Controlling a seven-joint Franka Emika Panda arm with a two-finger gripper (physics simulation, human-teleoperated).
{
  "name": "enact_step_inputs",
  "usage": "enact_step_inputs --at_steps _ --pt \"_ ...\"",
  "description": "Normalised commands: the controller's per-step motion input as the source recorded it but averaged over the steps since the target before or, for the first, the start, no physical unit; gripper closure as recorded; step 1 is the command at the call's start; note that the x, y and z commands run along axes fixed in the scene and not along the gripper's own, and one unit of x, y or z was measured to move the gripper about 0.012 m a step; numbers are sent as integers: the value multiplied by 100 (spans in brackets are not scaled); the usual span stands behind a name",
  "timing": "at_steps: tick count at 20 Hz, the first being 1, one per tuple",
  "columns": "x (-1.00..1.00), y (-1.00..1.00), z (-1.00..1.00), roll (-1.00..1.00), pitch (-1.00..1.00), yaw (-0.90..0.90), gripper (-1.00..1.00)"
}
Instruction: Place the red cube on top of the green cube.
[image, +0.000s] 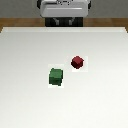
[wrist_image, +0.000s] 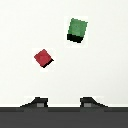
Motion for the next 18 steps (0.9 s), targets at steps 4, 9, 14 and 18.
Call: enact_step_inputs --at_steps 4,9,14,18 --pt "0 0 0 0 0 0 -100" --pt "0 0 0 0 0 0 -100" --pt "0 80 0 0 0 0 -100" --pt "0 0 0 0 0 0 -100"
